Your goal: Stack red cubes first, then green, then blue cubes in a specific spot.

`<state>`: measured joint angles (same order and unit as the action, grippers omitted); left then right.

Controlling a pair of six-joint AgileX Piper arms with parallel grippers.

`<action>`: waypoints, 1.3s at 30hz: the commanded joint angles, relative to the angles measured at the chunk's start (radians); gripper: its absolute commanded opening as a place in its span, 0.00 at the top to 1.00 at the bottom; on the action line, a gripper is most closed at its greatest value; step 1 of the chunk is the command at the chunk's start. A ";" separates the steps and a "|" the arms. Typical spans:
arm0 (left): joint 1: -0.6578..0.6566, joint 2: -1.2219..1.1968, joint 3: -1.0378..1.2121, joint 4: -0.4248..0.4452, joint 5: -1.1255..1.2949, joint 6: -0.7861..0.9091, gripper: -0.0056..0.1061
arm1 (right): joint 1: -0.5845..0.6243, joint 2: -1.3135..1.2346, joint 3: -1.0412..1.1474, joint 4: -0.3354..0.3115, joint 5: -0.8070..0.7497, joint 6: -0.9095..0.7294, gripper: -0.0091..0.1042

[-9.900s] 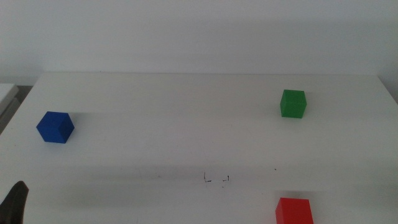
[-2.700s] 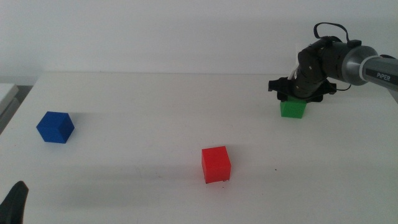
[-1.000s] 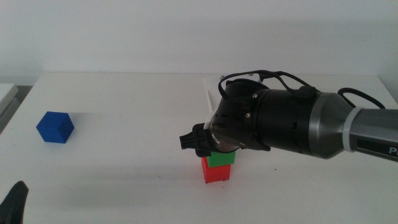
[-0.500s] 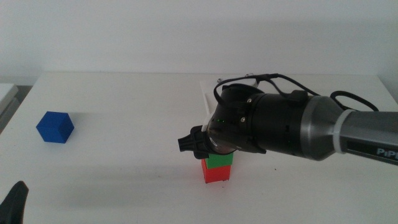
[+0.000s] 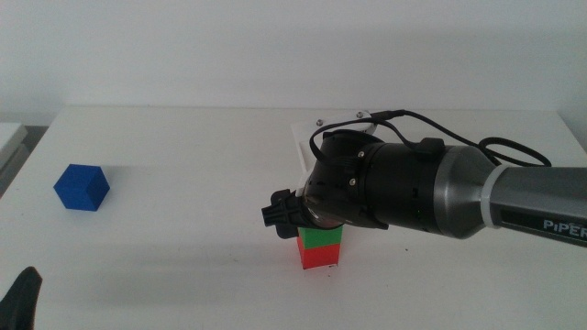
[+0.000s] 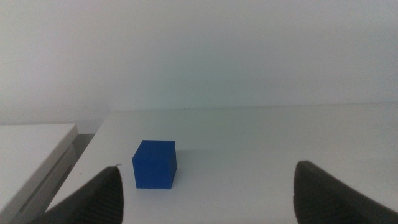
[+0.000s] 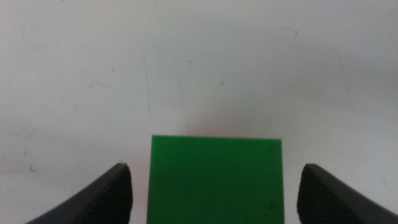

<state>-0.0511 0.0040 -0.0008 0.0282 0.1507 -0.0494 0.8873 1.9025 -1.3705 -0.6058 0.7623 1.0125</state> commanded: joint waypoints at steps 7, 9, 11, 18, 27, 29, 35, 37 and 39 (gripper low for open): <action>0.001 -0.004 0.001 0.002 -0.011 0.000 0.11 | 0.000 -0.122 0.003 -0.046 0.067 0.001 0.14; 0.001 -0.004 0.001 0.002 -0.011 0.000 0.11 | 0.002 -0.210 0.003 -0.046 0.111 -0.025 0.14; 0.001 -0.004 0.001 0.002 -0.011 0.000 0.11 | 0.021 -0.320 0.010 -0.041 0.162 -0.098 0.14; 0.001 -0.004 0.001 0.002 -0.011 0.000 0.11 | 0.058 -0.691 0.161 0.085 0.213 -0.422 0.14; 0.001 -0.004 0.001 0.002 -0.011 0.000 0.11 | 0.058 -1.266 0.423 0.340 0.207 -0.777 0.14; 0.001 -0.004 0.001 0.002 -0.011 0.000 0.11 | 0.058 -1.364 0.446 0.389 0.209 -0.836 0.14; 0.001 -0.004 0.001 0.002 -0.011 0.000 0.11 | 0.059 -1.458 0.452 0.451 0.259 -0.925 0.14; 0.001 -0.004 0.001 0.002 -0.011 0.000 0.11 | 0.059 -1.458 0.452 0.475 0.267 -0.938 0.14; 0.001 -0.004 0.001 0.002 -0.011 0.000 0.11 | 0.059 -1.458 0.452 0.482 0.262 -0.938 0.14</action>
<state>-0.0511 0.0040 -0.0008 0.0282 0.1507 -0.0494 0.9441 0.4473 -0.9229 -0.1339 1.0260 0.0910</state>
